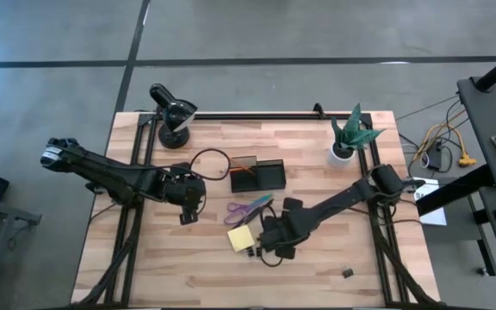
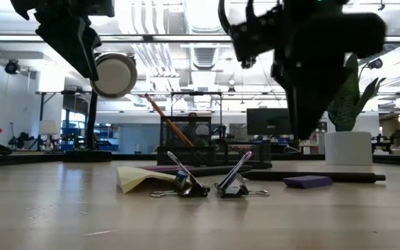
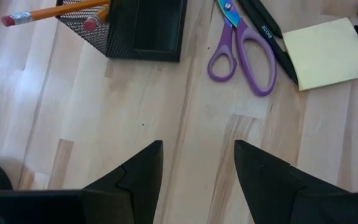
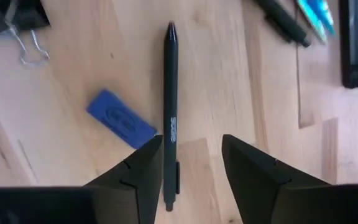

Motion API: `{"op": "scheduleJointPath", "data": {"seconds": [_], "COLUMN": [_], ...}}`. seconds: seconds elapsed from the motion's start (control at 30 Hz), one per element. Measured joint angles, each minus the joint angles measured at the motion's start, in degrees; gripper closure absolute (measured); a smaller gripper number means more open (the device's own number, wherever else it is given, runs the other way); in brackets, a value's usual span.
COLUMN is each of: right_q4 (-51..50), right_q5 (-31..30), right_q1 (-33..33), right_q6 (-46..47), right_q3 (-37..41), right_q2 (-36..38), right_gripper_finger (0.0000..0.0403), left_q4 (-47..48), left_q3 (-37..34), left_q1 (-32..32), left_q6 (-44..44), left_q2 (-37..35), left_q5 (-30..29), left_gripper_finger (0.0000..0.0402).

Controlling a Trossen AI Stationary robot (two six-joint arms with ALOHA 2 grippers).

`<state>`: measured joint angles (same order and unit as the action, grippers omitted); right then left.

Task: Pick and place office supplies into organizer
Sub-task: Put the bottom black pen into the black desk organizer

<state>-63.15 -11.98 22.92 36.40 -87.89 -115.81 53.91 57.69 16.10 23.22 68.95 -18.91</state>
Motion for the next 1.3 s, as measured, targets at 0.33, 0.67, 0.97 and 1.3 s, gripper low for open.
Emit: {"op": "scheduleJointPath", "data": {"seconds": [0.33, 0.67, 0.97, 1.3], "right_q4": [2.7, 7.7, 10.5, 13.4], "right_q5": [1.6, 5.2, 6.7, 16.0], "right_q1": [0.1, 0.1, -1.4, -4.5], "right_q6": [0.8, -0.6, -2.7, -7.4], "right_q3": [5.5, 8.3, 10.2, 12.4], "right_q2": [-0.1, -0.2, 0.0, 0.3], "right_gripper_finger": [0.0257, 0.0260, 0.0265, 0.0297], "left_q4": [-0.6, -1.2, -1.3, -2.7], "left_q3": [0.0, 0.0, 0.0, 0.0], "left_q1": [0.0, 0.0, 0.0, 0.0], "left_q6": [0.5, 0.5, 0.6, 0.4], "left_q2": [0.0, 0.1, 0.3, 0.3], "left_q5": [0.0, -1.2, -1.6, -1.6], "left_gripper_finger": [0.0221, 0.0221, 0.0221, 0.0221]}}
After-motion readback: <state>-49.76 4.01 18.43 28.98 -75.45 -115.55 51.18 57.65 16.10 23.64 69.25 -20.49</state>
